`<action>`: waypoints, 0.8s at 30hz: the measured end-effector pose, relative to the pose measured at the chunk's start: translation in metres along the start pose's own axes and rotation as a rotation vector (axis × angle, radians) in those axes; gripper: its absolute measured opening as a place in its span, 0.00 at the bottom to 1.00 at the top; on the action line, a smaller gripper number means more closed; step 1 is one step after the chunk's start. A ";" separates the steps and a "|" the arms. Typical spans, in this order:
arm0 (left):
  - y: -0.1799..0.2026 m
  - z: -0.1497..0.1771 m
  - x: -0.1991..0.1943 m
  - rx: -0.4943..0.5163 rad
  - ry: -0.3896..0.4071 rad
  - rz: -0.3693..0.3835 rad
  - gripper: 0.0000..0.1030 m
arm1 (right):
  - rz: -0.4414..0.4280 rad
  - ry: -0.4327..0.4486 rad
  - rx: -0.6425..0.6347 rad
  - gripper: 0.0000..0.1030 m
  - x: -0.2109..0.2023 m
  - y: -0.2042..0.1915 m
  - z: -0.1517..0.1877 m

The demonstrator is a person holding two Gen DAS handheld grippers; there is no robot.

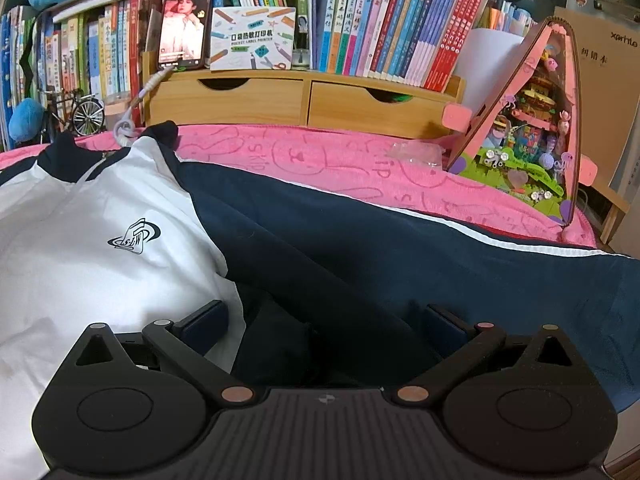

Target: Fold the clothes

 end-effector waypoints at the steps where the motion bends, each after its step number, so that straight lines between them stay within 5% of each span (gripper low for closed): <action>1: -0.002 0.003 0.011 -0.036 -0.017 0.013 0.89 | 0.001 0.000 0.001 1.00 0.000 0.000 0.000; 4: -0.011 -0.024 0.029 -0.131 0.142 0.015 0.89 | 0.002 -0.001 0.004 1.00 -0.001 -0.001 0.000; 6: -0.015 -0.040 0.041 -0.176 0.220 0.004 0.77 | 0.002 -0.001 0.007 1.00 -0.001 -0.001 0.000; 8: -0.018 -0.055 0.053 -0.170 0.243 -0.047 0.10 | -0.002 -0.003 0.009 1.00 -0.001 -0.001 0.000; 9: -0.018 -0.064 0.058 -0.160 0.248 -0.067 0.02 | -0.004 -0.004 0.012 1.00 -0.001 0.000 0.000; 12: -0.010 -0.101 0.048 -0.105 0.344 -0.081 0.02 | -0.016 -0.010 0.026 1.00 0.000 0.001 0.000; 15: 0.000 -0.133 0.037 0.028 0.421 -0.184 0.03 | -0.042 -0.019 0.042 1.00 0.001 0.001 0.001; 20: -0.022 -0.135 0.071 0.191 0.278 -0.443 0.09 | -0.054 -0.021 0.041 1.00 0.001 0.000 0.001; 24: -0.046 -0.121 0.076 0.117 0.165 -0.477 0.13 | -0.055 -0.021 0.043 1.00 0.000 -0.001 0.002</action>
Point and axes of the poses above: each gripper's, at about its wrist camera, not at the fingertips, and x roughly the way its jaws point, y to its right, z to its underside, the point moved 8 cm from there along x, roughly the way its jaws point
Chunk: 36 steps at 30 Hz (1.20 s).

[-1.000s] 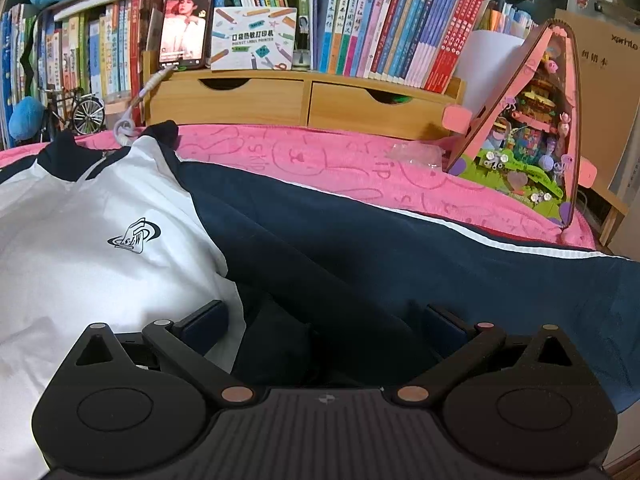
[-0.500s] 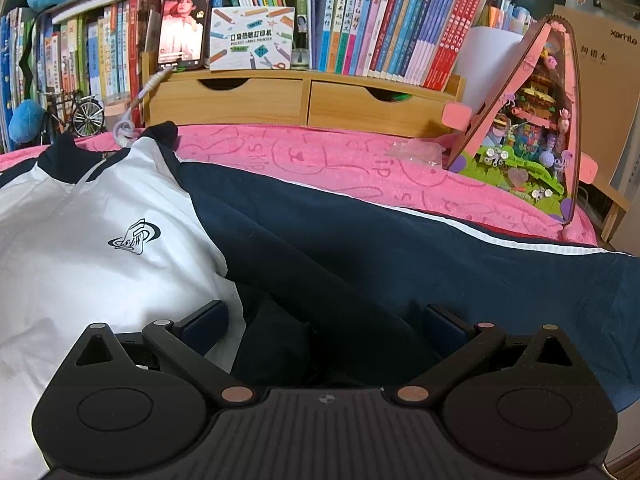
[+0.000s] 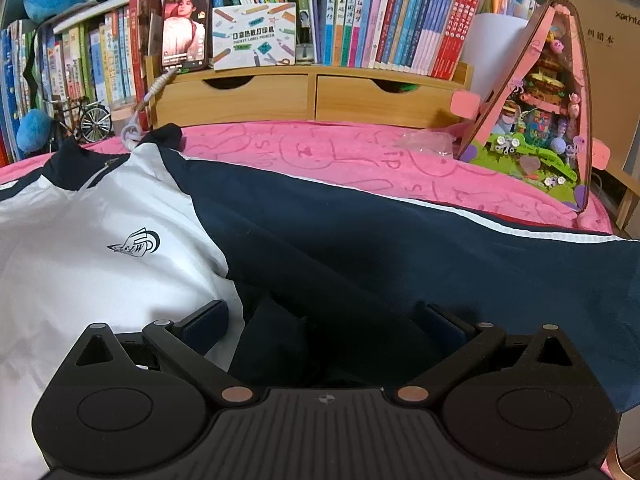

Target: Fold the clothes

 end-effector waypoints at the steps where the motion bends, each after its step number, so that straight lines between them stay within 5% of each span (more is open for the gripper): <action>1: -0.003 0.003 -0.007 -0.022 0.000 0.018 0.19 | -0.001 -0.001 0.002 1.00 0.000 0.000 0.000; 5: 0.010 0.022 -0.059 0.128 0.068 0.049 0.58 | -0.030 -0.012 0.026 1.00 0.001 0.004 0.000; 8: 0.039 0.053 -0.117 0.446 0.149 0.101 0.63 | -0.090 0.003 0.090 0.82 -0.020 0.006 -0.003; 10: 0.068 0.072 -0.143 0.566 0.161 0.179 0.63 | -0.161 0.025 0.105 0.81 -0.036 -0.005 -0.013; 13: 0.130 0.102 -0.160 0.649 0.152 0.393 0.73 | -0.263 0.026 0.036 0.81 -0.042 -0.048 -0.032; 15: 0.170 0.130 -0.148 0.721 0.130 0.443 0.73 | -0.337 0.004 -0.035 0.77 -0.034 -0.091 -0.039; 17: 0.192 0.148 -0.121 0.773 0.091 0.413 0.64 | -0.390 -0.033 -0.123 0.60 -0.021 -0.135 -0.039; 19: 0.191 0.157 -0.087 0.739 0.015 0.377 0.54 | -0.398 -0.059 -0.205 0.49 -0.004 -0.167 -0.039; 23: 0.169 0.162 -0.044 0.646 -0.040 0.312 0.54 | -0.350 -0.079 -0.285 0.39 0.041 -0.198 -0.053; 28: 0.166 0.165 -0.043 0.678 0.039 0.291 0.58 | -0.221 -0.033 -0.222 0.39 0.104 -0.179 -0.099; 31: 0.168 0.166 -0.043 0.679 0.038 0.289 0.58 | -0.204 -0.012 -0.177 0.57 0.133 -0.165 -0.118; 32: 0.169 0.166 -0.043 0.676 0.037 0.291 0.58 | -0.157 -0.001 -0.175 0.80 0.141 -0.160 -0.121; 33: 0.167 0.166 -0.044 0.675 0.035 0.295 0.58 | -0.111 -0.008 -0.152 0.90 0.148 -0.154 -0.125; 34: 0.166 0.165 -0.045 0.673 0.034 0.300 0.59 | -0.098 -0.040 -0.103 0.95 0.154 -0.147 -0.128; 36: 0.167 0.166 -0.045 0.671 0.027 0.314 0.63 | -0.135 -0.090 -0.007 0.86 0.152 -0.136 -0.128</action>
Point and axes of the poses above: each gripper's, at about its wrist camera, not at the fingertips, and x roughly the way its jaws point, y to its right, z to its underside, the point moved 8 cm from there along x, roughly the way its jaws point
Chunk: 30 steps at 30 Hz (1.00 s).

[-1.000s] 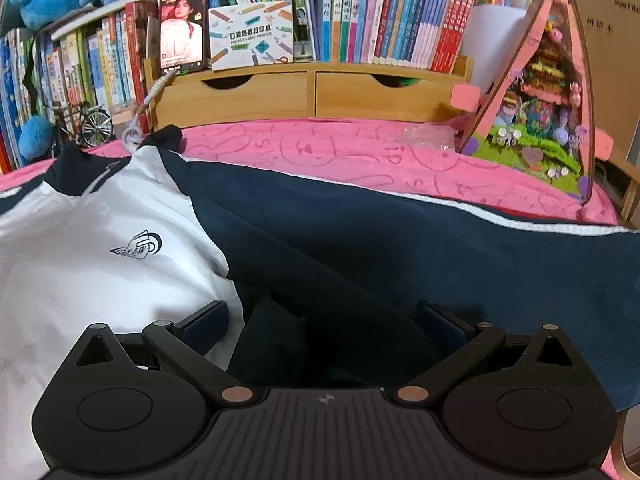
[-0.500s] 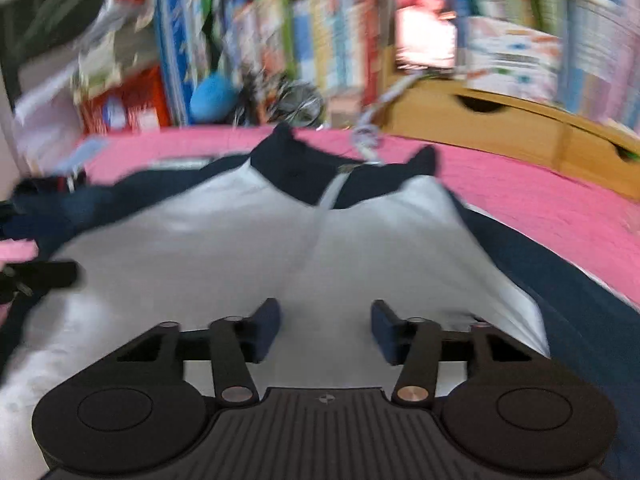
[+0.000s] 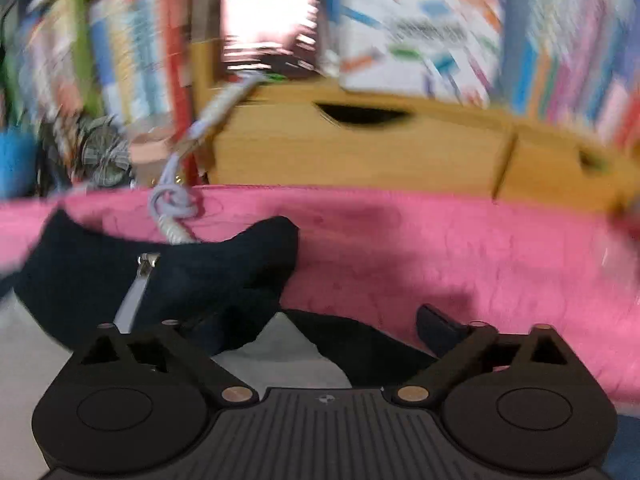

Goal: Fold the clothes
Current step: 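Release the navy sleeve with the left gripper and pull back, then grasp the striped navy cuff with the right gripper and lift it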

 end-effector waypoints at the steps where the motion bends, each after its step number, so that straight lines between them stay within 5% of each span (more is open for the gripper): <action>1: 0.000 0.000 -0.001 -0.002 0.000 0.007 0.65 | -0.018 0.005 0.008 0.85 -0.010 0.000 0.003; 5: 0.002 0.000 -0.002 -0.003 -0.001 0.012 0.67 | -0.157 0.078 -0.114 0.88 -0.077 -0.017 0.032; 10: 0.004 0.000 -0.002 0.010 -0.006 0.006 0.70 | -0.292 0.014 -0.071 0.87 -0.130 0.019 0.085; 13: 0.007 0.000 -0.001 0.031 -0.014 -0.006 0.73 | -0.150 -0.004 -0.039 0.86 -0.131 0.085 0.102; 15: 0.008 0.000 0.000 0.043 -0.019 -0.013 0.76 | -0.036 0.003 -0.008 1.00 -0.125 0.137 0.107; 17: 0.008 0.000 0.000 0.051 -0.021 -0.024 0.78 | 0.036 0.013 0.099 0.90 -0.133 0.175 0.106; 20: 0.007 0.000 0.000 0.050 -0.024 -0.030 0.80 | 0.039 0.136 0.225 0.92 -0.182 0.216 0.106; 23: 0.007 0.000 0.000 0.055 -0.027 -0.029 0.82 | 0.275 0.239 0.288 0.96 -0.226 0.280 0.121; 26: 0.008 0.000 0.001 0.058 -0.030 -0.028 0.84 | 0.470 0.214 0.415 0.96 -0.248 0.350 0.145; 30: 0.008 0.000 0.001 0.062 -0.032 -0.025 0.86 | 0.526 0.177 0.634 0.98 -0.258 0.421 0.179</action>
Point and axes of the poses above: each gripper's, at about its wrist camera, not at the fingertips, and x roughly the way its jaws point, y to its right, z to its underside, the point moved 8 cm from there along x, roughly the way its jaws point
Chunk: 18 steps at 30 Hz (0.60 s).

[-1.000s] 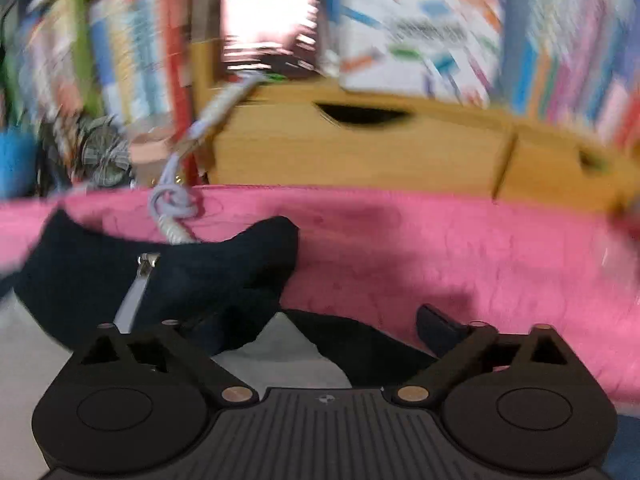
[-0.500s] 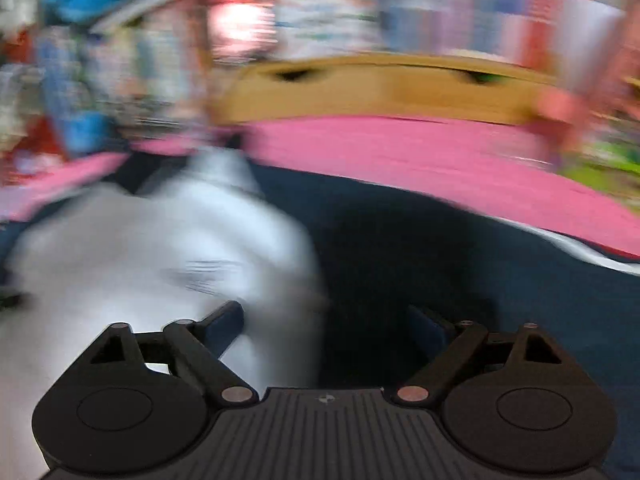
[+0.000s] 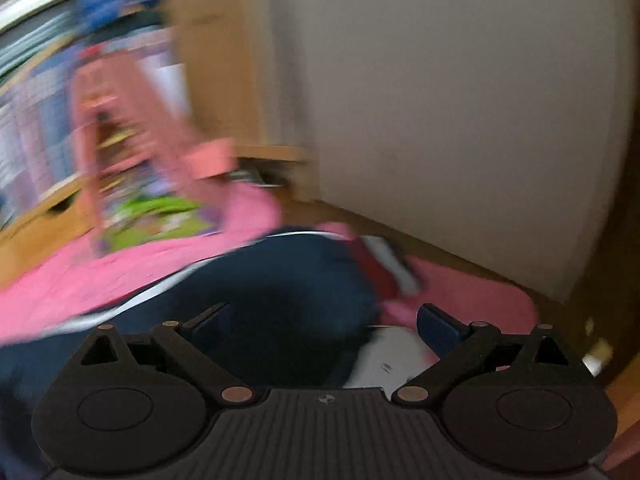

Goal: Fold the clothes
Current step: 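Grasp the striped navy cuff with the right gripper and lift it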

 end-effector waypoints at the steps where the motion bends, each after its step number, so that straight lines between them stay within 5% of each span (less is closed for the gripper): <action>1: 0.000 0.000 0.000 0.001 0.000 0.001 0.86 | 0.014 -0.025 0.035 1.00 0.008 0.011 -0.001; 4: 0.000 0.000 0.000 0.000 -0.001 0.003 0.86 | -0.031 -0.115 0.128 0.96 0.035 0.022 0.004; 6: 0.000 0.000 0.000 0.001 -0.001 0.004 0.87 | -0.026 -0.102 0.119 0.78 0.038 0.015 0.001; 8: 0.000 0.000 0.001 0.001 -0.002 0.005 0.87 | -0.031 -0.076 0.091 0.39 0.032 0.003 -0.005; 10: 0.000 0.000 0.001 0.001 -0.002 0.007 0.87 | -0.132 -0.042 0.106 0.16 0.016 -0.016 -0.012; 15: 0.000 0.000 0.001 0.000 -0.003 0.011 0.88 | -0.407 0.055 -0.022 0.14 -0.046 -0.112 -0.023; 18: 0.000 0.000 0.001 0.000 -0.003 0.014 0.88 | -0.635 0.081 -0.257 0.14 -0.108 -0.204 0.002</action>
Point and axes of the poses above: each gripper's, at about its wrist camera, not at the fingertips, and x roughly the way its jaws point, y to its right, z to its underside, the point moved 8 cm from there along x, roughly the way its jaws point
